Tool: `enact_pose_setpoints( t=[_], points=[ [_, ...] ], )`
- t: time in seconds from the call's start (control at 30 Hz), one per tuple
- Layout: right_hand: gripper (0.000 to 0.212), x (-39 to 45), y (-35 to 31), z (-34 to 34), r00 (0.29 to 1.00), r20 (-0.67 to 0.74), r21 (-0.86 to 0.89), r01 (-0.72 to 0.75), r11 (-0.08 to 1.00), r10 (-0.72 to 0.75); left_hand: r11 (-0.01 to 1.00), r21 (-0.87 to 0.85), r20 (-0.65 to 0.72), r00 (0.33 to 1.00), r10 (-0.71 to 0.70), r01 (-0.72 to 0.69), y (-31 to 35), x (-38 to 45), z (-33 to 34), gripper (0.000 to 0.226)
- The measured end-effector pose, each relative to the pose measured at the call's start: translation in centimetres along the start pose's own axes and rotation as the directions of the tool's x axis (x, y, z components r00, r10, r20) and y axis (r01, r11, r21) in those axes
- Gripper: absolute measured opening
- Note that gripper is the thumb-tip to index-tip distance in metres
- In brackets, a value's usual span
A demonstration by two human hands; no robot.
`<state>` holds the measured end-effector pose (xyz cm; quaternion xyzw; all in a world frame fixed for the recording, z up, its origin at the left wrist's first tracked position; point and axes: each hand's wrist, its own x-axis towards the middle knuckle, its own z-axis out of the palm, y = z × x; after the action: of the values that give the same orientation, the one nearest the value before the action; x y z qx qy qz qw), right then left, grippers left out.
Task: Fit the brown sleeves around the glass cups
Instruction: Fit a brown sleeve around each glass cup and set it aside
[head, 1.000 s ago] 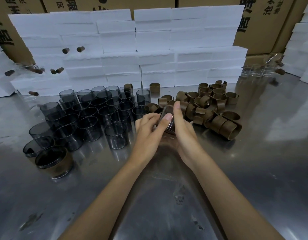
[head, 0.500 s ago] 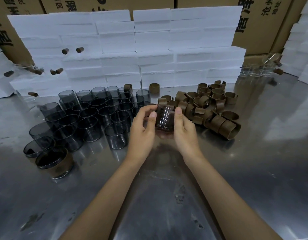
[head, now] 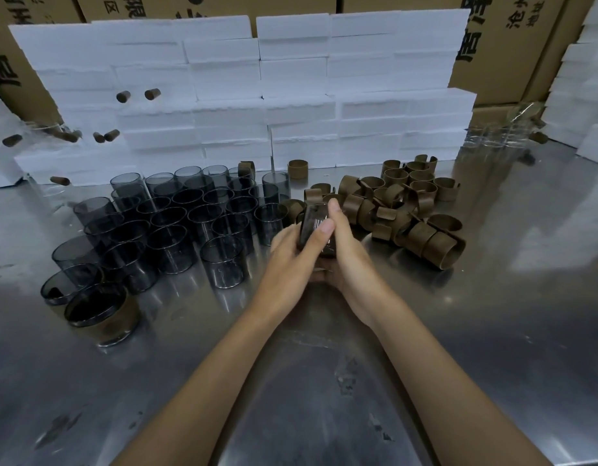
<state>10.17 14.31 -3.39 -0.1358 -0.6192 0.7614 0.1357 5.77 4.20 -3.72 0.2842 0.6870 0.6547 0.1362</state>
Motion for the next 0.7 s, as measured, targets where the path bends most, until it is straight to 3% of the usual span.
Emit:
enact_pose_setpoints(
  t=[0.1,0.23,0.43,0.57,0.7],
  points=[
    [0.081,0.1,0.3,0.2,0.995,-0.084,-0.068,0.040,0.997,-0.045,0.995,0.098,0.010,0.999,0.033,-0.034,0.0,0.2,-0.3,0.050],
    [0.074,0.0,0.4,-0.2,0.980,-0.169,-0.052,0.098,0.994,-0.105,1.000,-0.001,-0.057,0.998,0.008,-0.008,0.0,0.4,-0.2,0.077],
    [0.042,-0.2,0.0,-0.8,0.951,-0.244,-0.043,0.185,0.982,-0.190,0.996,0.084,-0.124,0.991,0.052,-0.042,0.0,0.6,-0.9,0.034],
    [0.029,-0.4,-0.4,-0.9,0.944,-0.251,-0.074,0.202,0.977,-0.214,0.992,0.110,-0.163,0.983,0.083,-0.066,0.0,0.7,-1.4,0.034],
    [0.046,-0.5,-0.6,-0.6,0.971,-0.224,0.087,0.101,0.991,-0.079,0.993,-0.114,-0.179,0.983,-0.032,0.012,0.4,0.5,-1.4,0.032]
  ],
)
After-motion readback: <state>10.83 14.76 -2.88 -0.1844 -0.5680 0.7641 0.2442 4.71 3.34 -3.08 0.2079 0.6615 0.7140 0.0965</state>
